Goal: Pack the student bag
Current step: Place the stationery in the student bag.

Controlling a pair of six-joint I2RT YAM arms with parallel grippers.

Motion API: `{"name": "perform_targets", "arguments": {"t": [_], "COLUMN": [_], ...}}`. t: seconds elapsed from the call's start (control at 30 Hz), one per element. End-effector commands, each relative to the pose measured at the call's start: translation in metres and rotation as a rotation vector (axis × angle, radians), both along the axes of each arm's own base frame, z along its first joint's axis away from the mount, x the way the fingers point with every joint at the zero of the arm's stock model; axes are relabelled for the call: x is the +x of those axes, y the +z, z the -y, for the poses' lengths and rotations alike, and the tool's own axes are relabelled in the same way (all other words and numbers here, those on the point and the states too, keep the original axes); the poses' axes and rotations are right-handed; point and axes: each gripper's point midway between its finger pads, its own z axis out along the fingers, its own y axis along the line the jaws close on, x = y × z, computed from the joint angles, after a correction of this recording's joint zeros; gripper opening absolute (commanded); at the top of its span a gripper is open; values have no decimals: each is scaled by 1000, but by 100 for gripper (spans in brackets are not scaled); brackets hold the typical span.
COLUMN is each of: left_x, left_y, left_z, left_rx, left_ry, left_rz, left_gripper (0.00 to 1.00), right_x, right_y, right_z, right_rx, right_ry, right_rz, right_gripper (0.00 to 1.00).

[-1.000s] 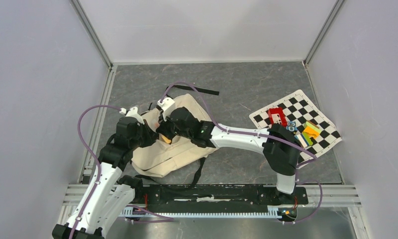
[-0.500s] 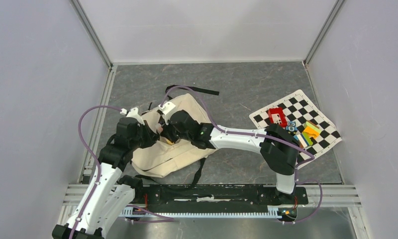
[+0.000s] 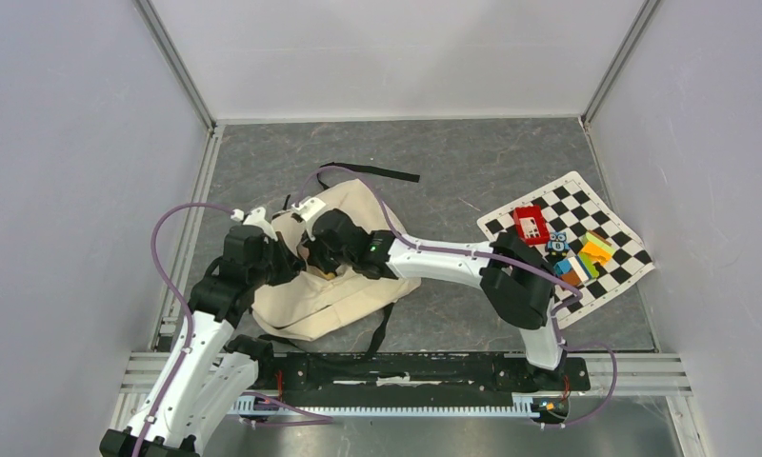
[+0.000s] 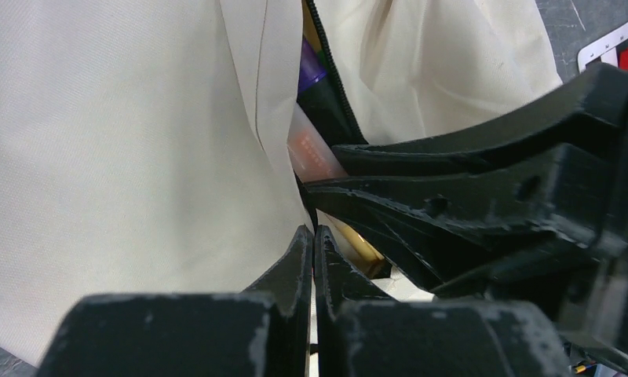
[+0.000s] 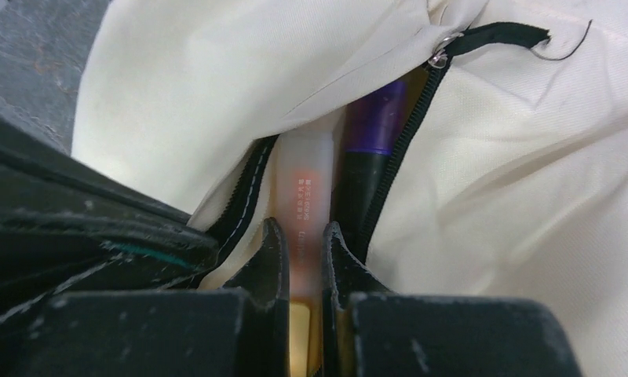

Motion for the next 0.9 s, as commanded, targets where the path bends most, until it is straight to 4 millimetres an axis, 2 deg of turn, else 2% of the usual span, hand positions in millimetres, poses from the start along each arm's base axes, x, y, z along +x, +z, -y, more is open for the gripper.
{"name": "perform_targets", "arguments": {"t": [0.0, 0.2, 0.3, 0.43, 0.63, 0.73, 0.87], "left_x": [20, 20, 20, 20, 20, 20, 21], "left_y": [29, 27, 28, 28, 27, 27, 28], "left_z": [-9, -9, -9, -9, -9, -9, -9], "left_rx": [31, 32, 32, 34, 35, 34, 33], "left_ry": [31, 30, 30, 32, 32, 30, 30], "left_rz": [136, 132, 133, 134, 132, 131, 133], "left_gripper": [2, 2, 2, 2, 2, 2, 2], "right_x": [-20, 4, 24, 46, 68, 68, 63], "right_y": [-66, -75, -70, -62, -39, -32, -21], "right_z": [36, 71, 90, 110, 121, 110, 93], "right_rx": [-267, -404, -461, -450, -423, -387, -321], "right_ry": [7, -167, -274, -386, -491, -459, -381], "right_rz": [-122, -39, 26, 33, 107, 101, 76], "right_gripper": [0, 0, 0, 0, 1, 10, 35]}}
